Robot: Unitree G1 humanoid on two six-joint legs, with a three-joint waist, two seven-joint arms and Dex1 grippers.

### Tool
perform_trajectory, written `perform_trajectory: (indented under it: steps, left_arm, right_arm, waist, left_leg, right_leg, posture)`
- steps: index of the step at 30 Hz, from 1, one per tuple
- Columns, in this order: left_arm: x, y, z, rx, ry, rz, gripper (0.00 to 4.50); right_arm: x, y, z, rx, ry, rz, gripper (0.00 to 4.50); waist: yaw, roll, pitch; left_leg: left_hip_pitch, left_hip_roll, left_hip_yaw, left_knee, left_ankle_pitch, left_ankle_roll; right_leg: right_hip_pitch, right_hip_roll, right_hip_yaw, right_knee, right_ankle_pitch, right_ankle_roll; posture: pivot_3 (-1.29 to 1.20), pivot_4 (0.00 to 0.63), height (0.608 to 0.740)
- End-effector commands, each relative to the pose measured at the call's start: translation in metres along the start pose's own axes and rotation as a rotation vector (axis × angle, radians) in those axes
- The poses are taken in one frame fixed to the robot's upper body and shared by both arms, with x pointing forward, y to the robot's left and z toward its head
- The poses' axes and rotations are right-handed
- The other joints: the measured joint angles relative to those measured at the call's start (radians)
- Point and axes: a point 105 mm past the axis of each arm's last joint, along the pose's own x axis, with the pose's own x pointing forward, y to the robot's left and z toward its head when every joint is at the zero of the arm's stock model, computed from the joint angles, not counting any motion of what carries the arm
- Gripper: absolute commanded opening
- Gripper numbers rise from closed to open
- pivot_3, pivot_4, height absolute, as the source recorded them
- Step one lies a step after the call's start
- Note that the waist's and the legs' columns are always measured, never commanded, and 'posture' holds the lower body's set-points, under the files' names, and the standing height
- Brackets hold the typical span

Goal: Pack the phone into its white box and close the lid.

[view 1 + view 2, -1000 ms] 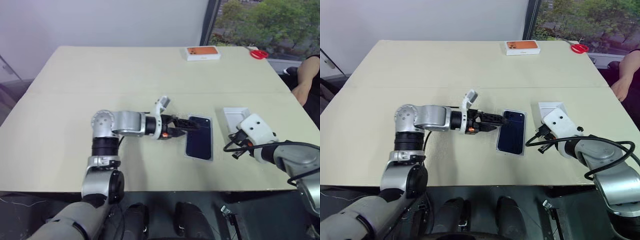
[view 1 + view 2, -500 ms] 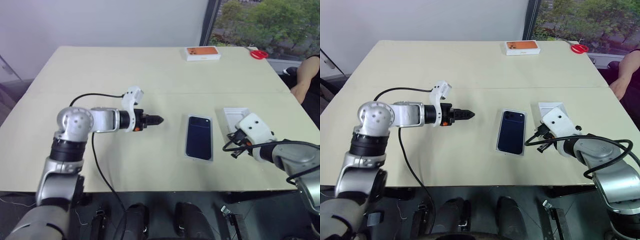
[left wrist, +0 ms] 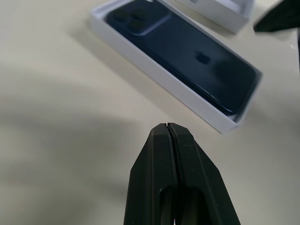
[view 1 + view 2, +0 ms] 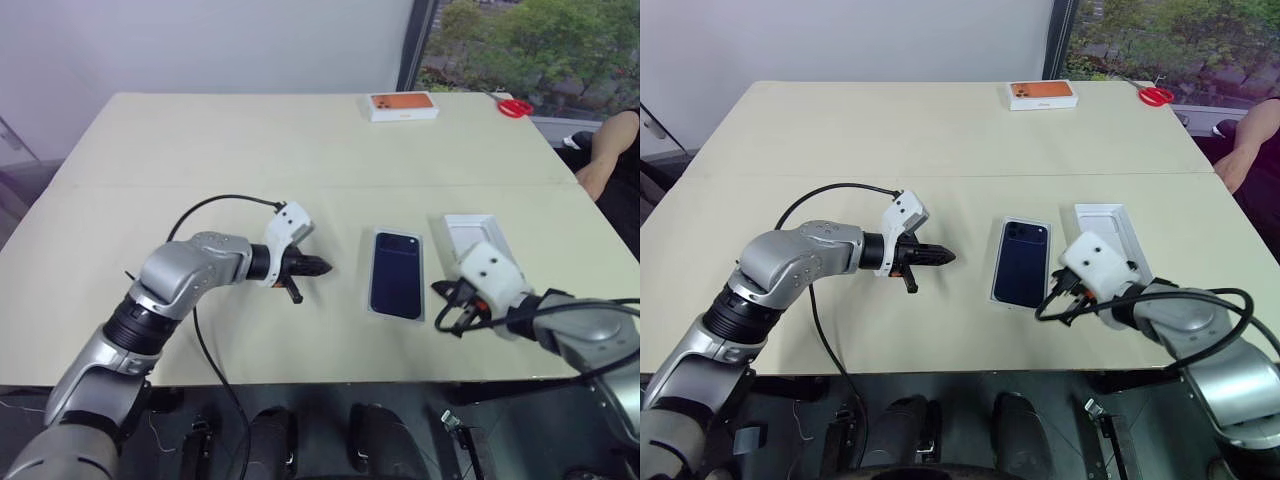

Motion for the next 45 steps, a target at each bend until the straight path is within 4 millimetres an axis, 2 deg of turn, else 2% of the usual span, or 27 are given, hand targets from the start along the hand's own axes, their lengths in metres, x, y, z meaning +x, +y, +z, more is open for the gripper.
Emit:
perform_trajectory:
  steps: [1,8,21,37,42,45]
  left_arm:
    - [-0.002,-0.012,0.001,0.111,0.002,-0.058,0.05]
    - [-0.008,-0.015,-0.005,0.168,0.013,-0.093,0.05]
    - [-0.008,-0.012,-0.008,0.171,0.016,-0.084,0.05]
    - [-0.007,-0.011,-0.008,0.173,0.017,-0.076,0.05]
    - [-0.008,-0.009,-0.007,0.171,0.012,-0.069,0.05]
    - [-0.007,-0.004,-0.006,0.158,-0.001,-0.043,0.05]
  right_arm:
    - [0.002,0.01,0.006,-0.034,-0.018,0.023,0.0]
    - [0.012,0.013,0.002,-0.016,0.002,0.034,0.0]
    - [0.016,0.018,-0.003,-0.003,0.024,0.053,0.0]
    - [0.02,0.008,-0.008,0.026,0.04,-0.002,0.0]
    - [0.015,0.004,0.0,0.007,0.004,-0.018,0.0]
    - [0.005,-0.009,0.011,0.015,-0.044,-0.071,0.0]
  waist:
    - [0.001,0.0,0.0]
    - [0.001,0.0,0.0]
    - [0.001,0.0,0.0]
    - [0.001,0.0,0.0]
    - [0.001,0.0,0.0]
    - [0.001,0.0,0.0]
  left_leg:
    - [0.0,0.0,0.0,0.0,0.0,0.0]
    - [0.0,0.0,0.0,0.001,0.0,0.0]
    - [0.0,0.0,0.0,0.001,0.0,0.001]
    - [0.0,0.0,0.0,0.001,0.0,0.001]
    - [0.0,0.0,0.0,0.001,0.0,0.001]
    - [0.0,0.0,0.0,0.001,0.0,0.001]
  right_leg:
    - [0.0,0.0,0.0,0.0,0.0,0.0]
    - [0.0,0.0,-0.001,0.0,0.0,0.0]
    - [0.0,0.001,-0.001,0.001,0.0,0.001]
    - [0.0,0.001,-0.001,0.001,0.0,0.002]
    - [0.0,0.001,-0.001,0.001,0.0,0.002]
    - [0.0,0.001,-0.001,0.001,0.0,0.002]
  posture:
    - [0.0,0.15,0.74]
    - [0.0,0.15,0.74]
    - [0.0,0.15,0.74]
    - [0.0,0.15,0.74]
    - [0.0,0.15,0.74]
    - [0.0,0.15,0.74]
